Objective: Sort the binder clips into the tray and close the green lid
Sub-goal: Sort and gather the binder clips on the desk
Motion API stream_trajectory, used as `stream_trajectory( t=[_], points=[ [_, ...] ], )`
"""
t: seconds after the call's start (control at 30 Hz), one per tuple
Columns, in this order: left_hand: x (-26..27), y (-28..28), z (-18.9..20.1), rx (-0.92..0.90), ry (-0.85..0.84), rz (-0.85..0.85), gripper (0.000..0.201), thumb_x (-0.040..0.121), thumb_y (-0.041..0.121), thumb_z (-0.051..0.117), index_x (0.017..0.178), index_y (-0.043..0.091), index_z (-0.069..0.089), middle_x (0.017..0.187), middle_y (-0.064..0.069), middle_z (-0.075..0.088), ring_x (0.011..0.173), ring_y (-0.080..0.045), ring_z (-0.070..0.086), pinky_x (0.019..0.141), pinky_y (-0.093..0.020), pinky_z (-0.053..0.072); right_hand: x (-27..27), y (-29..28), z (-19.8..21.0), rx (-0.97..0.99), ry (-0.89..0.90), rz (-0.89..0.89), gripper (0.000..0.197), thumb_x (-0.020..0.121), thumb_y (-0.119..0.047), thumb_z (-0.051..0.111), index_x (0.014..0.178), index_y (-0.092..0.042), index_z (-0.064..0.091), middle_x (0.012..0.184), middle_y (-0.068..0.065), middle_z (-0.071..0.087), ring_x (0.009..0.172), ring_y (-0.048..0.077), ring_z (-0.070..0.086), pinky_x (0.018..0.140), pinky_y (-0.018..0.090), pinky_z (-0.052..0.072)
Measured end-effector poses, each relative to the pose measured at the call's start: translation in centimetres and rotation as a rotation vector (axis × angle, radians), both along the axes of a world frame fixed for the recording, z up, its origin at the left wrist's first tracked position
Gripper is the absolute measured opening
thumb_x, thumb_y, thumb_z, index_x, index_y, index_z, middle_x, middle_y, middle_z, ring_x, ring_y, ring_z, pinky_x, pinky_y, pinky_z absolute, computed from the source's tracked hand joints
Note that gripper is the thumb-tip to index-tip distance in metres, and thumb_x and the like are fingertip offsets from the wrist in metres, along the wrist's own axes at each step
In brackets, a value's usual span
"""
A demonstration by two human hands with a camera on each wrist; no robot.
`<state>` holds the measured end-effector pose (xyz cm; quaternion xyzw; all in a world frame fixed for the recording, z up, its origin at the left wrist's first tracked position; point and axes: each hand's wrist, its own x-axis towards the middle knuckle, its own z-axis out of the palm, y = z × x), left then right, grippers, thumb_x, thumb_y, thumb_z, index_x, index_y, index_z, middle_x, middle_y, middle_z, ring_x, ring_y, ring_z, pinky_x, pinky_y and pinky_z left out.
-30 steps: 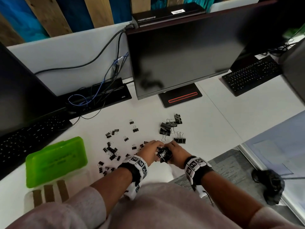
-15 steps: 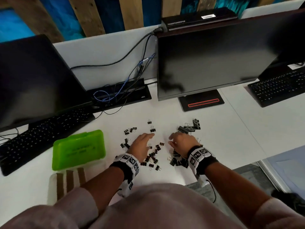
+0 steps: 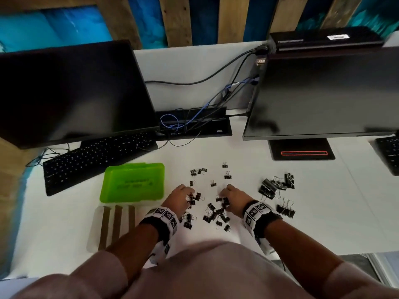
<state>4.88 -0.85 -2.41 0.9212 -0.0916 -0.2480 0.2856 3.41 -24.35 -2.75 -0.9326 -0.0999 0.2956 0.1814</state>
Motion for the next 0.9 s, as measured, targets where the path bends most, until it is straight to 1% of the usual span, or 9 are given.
stream_trajectory(
  t=[0.13,0.23,0.3,0.37,0.43,0.57,0.7,0.8,0.9],
  points=[
    [0.2,0.8,0.2,-0.04,0.016,0.012,0.049,0.079,-0.008,0.056,0.121,0.018,0.052,0.112,-0.003,0.053,0.077,-0.013,0.052,0.078,-0.027,0.05,0.3,0.8,-0.5,0.121,-0.018,-0.012,0.051,0.082,0.002,0.055,0.129,-0.016,0.048,0.125,0.005,0.046,0.108,0.027,0.056,0.088,0.025,0.042],
    [0.2,1.2,0.2,-0.063,0.012,-0.023,0.049,0.079,-0.004,0.059,0.119,0.024,0.052,0.113,0.002,0.051,0.077,-0.01,0.052,0.077,-0.023,0.047,0.6,0.6,-0.4,0.11,-0.085,-0.026,0.053,0.081,0.006,0.052,0.125,-0.023,0.049,0.126,-0.003,0.044,0.102,0.025,0.061,0.087,0.036,0.052],
    [0.1,1.0,0.1,-0.025,-0.004,-0.111,0.043,0.081,0.003,0.062,0.117,0.024,0.055,0.113,0.005,0.049,0.085,-0.009,0.051,0.081,-0.021,0.043,0.8,0.8,0.1,0.127,-0.117,-0.045,0.045,0.082,-0.001,0.057,0.12,-0.025,0.053,0.123,-0.004,0.047,0.101,0.023,0.061,0.085,0.039,0.053],
    [0.0,0.6,0.0,0.022,-0.031,-0.153,0.033,0.083,0.006,0.063,0.113,0.02,0.059,0.113,0.004,0.05,0.089,-0.011,0.053,0.085,-0.023,0.045,0.7,1.3,0.7,0.17,-0.061,0.009,0.037,0.082,-0.015,0.066,0.116,-0.026,0.057,0.117,-0.004,0.052,0.102,0.019,0.058,0.09,0.037,0.049],
    [0.0,0.5,-0.2,0.055,-0.051,-0.133,0.024,0.084,0.008,0.063,0.106,0.017,0.062,0.111,0.002,0.051,0.09,-0.015,0.057,0.086,-0.027,0.048,0.3,2.1,0.8,0.147,0.056,0.129,0.047,0.076,-0.023,0.074,0.118,-0.026,0.055,0.118,-0.003,0.052,0.105,0.017,0.056,0.093,0.036,0.048],
    [0.6,0.7,0.1,0.12,-0.116,-0.092,0.01,0.086,0.013,0.061,0.092,0.018,0.066,0.102,0.0,0.056,0.093,-0.018,0.058,0.078,-0.027,0.047,-0.4,3.0,0.0,0.095,0.097,0.206,0.06,0.078,-0.009,0.069,0.129,-0.029,0.045,0.129,-0.001,0.043,0.107,0.025,0.058,0.092,0.037,0.049],
    [1.3,1.2,0.8,0.187,-0.158,-0.127,0.009,0.087,0.022,0.06,0.091,0.022,0.068,0.098,0.0,0.059,0.095,-0.018,0.054,0.081,-0.032,0.047,0.0,3.4,0.3,0.08,0.028,0.178,0.064,0.082,0.0,0.059,0.135,-0.031,0.038,0.133,0.0,0.04,0.099,0.028,0.06,0.084,0.035,0.048],
    [1.8,1.2,0.9,0.186,-0.233,-0.134,0.006,0.084,0.021,0.064,0.086,0.024,0.069,0.096,0.003,0.061,0.094,-0.018,0.054,0.08,-0.034,0.048,0.2,3.9,1.3,0.031,0.06,0.253,0.078,0.074,-0.019,0.074,0.138,-0.032,0.03,0.139,-0.005,0.036,0.105,0.027,0.059,0.083,0.04,0.049],
    [2.0,0.9,1.0,0.16,-0.191,-0.122,0.005,0.083,0.018,0.066,0.082,0.022,0.068,0.102,0.005,0.058,0.095,-0.015,0.053,0.083,-0.03,0.046,0.0,5.0,1.9,-0.01,0.05,0.339,0.092,0.067,-0.038,0.079,0.141,-0.028,0.025,0.137,-0.004,0.038,0.109,0.026,0.057,0.082,0.042,0.049]
  ],
)
